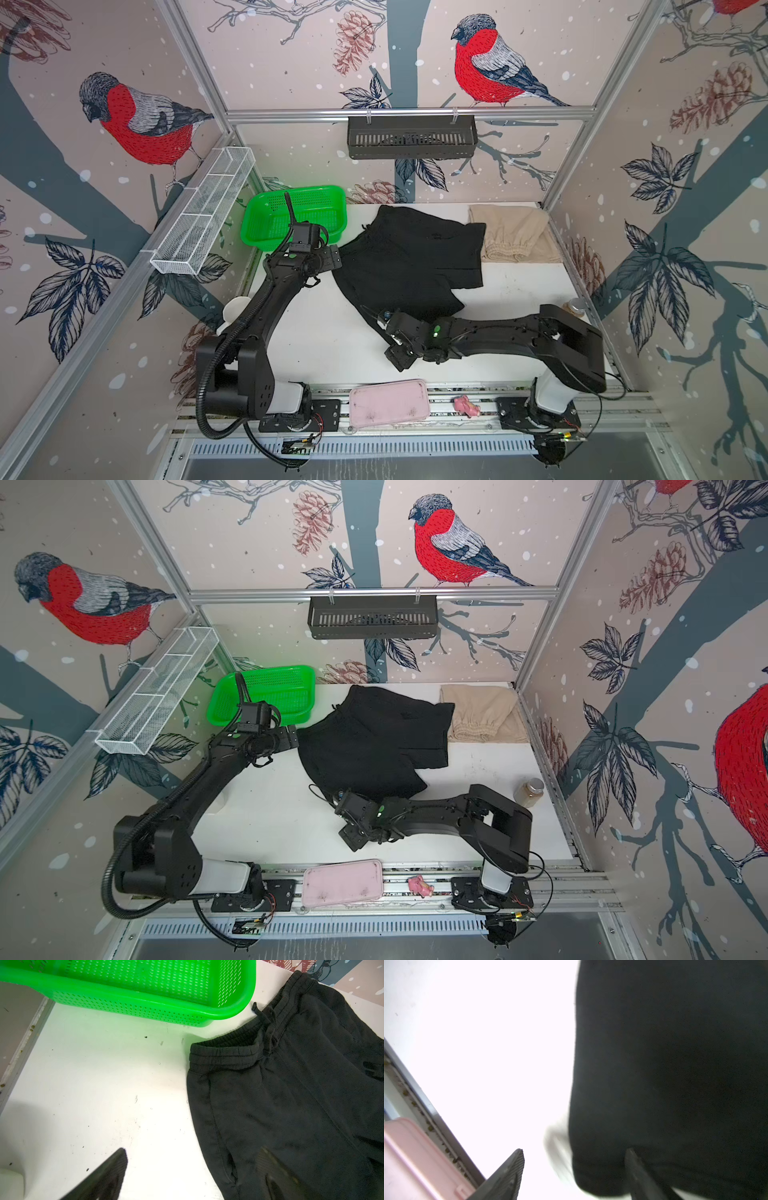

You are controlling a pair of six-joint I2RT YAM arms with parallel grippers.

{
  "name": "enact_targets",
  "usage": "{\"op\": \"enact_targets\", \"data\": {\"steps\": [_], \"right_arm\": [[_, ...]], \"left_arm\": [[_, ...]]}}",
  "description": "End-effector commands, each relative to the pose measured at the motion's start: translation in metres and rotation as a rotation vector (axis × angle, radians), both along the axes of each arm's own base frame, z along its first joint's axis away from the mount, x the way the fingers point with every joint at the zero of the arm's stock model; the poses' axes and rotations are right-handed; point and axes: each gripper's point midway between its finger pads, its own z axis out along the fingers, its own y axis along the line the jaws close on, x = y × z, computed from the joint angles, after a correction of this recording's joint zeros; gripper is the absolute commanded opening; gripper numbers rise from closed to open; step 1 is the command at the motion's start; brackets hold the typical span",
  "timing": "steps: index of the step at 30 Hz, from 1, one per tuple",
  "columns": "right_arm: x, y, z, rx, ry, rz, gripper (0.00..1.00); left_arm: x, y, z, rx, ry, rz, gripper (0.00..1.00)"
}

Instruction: Fold and stack the shorts

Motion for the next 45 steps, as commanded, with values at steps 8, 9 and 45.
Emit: {"op": "enact_targets", "data": {"steps": [8,9,45], "right_arm": [[0.010,-0.038,-0.019,-0.304,-0.095,0.058,0.41],[0.011,-0.041,-0.016,-0.308,-0.094,0.050,0.28],[0.144,-0.279,0.034,0.250,0.127,-1.043,0.75]], "left_arm": [[-0.019,0.005,-0.006,-0.007,0.015,0.015,0.97],[-0.018,0.004,-0.008,-0.016,0.017,0.015,0.97],[0.117,-0.188,-0.076,-0.195,-0.088,-0.612,0.97]]}}
